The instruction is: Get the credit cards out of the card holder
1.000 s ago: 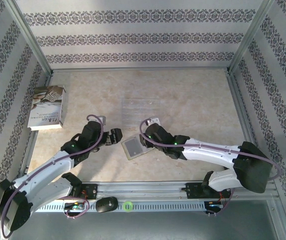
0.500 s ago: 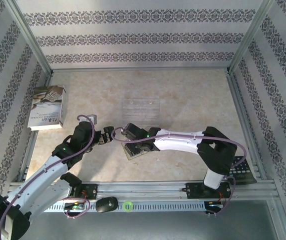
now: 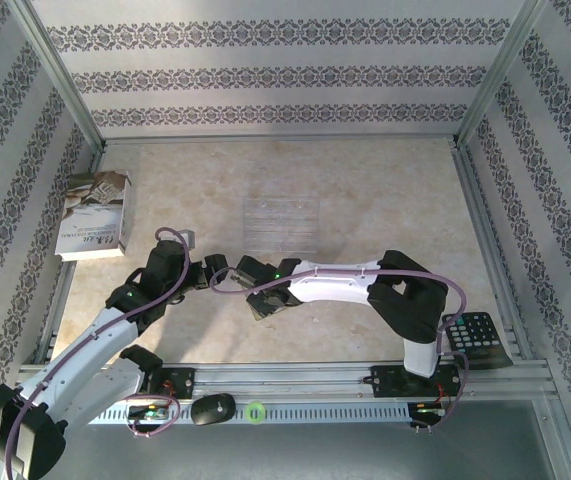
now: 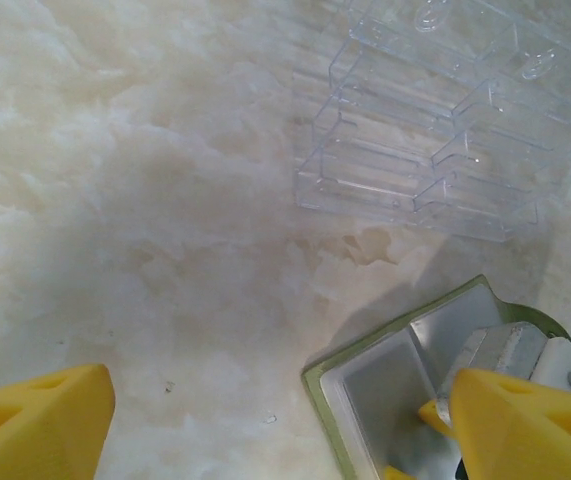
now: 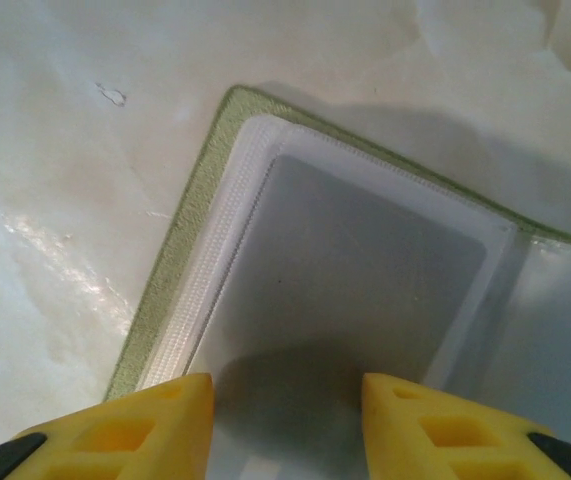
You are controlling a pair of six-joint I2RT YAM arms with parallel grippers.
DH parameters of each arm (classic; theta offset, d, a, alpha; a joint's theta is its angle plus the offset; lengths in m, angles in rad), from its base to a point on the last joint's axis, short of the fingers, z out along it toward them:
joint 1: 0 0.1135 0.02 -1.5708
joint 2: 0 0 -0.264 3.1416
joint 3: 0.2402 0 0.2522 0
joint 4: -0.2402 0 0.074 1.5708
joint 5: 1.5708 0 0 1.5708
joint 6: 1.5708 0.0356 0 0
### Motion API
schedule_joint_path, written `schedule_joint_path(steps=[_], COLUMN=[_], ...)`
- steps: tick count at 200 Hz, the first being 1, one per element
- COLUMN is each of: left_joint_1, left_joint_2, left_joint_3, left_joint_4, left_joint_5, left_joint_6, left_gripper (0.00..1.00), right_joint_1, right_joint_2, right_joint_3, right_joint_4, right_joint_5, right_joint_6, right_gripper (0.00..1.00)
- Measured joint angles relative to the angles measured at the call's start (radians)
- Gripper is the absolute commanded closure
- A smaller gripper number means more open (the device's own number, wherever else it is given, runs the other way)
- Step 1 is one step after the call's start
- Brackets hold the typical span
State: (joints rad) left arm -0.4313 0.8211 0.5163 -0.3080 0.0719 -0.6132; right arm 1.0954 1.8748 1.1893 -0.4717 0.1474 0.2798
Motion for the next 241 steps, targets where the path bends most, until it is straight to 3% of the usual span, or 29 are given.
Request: schedule_joint_path(steps=[26, 62, 98, 146, 186, 207, 241], left_joint_1=[0.001, 0.002, 0.001, -0.049, -0.120, -0.126, -0.126], left_joint_2=[0.000, 0.002, 0.020, 0.099, 0.194, 0.214, 0.200], left_joint_3=[-0.002, -0.015, -0.043, -0.096, -0.099, -0.099, -0.099], left_joint_4=[0.001, 0.010, 0.055, 0.152, 0.234, 0.243, 0.246], left_joint_5=[0.019, 0.049, 0.098, 0.135, 0.134, 0.130, 0.105], left_joint_6=[0.000, -0.009, -0.027, -0.079, -0.110, -0.123, -0.126], left_gripper=[0.19, 0.40, 0.63, 0.76, 0.78, 0.72, 0.73], right_joint_1=[0.002, -0.010, -0.034, -0.074, -0.089, -0.093, -0.099], right_joint_2=[0.010, 0.004, -0.052, -0.160, -0.195, -0.202, -0.250], right_joint_3=[0.006, -0.009, -0.100, -0.263, -0.323, -0.348, -0.386], right_joint_4=[0.003, 0.034, 0.146, 0.375, 0.508, 0.536, 0.530], right_joint_5=[0.010, 0.001, -0.049, -0.146, -0.184, -0.182, -0.121], right_joint_6=[0.000, 0.009, 0.039, 0.140, 0.224, 0.267, 0.338], right_gripper=[0.73, 1.00, 1.00, 1.00, 1.00, 1.00, 0.78])
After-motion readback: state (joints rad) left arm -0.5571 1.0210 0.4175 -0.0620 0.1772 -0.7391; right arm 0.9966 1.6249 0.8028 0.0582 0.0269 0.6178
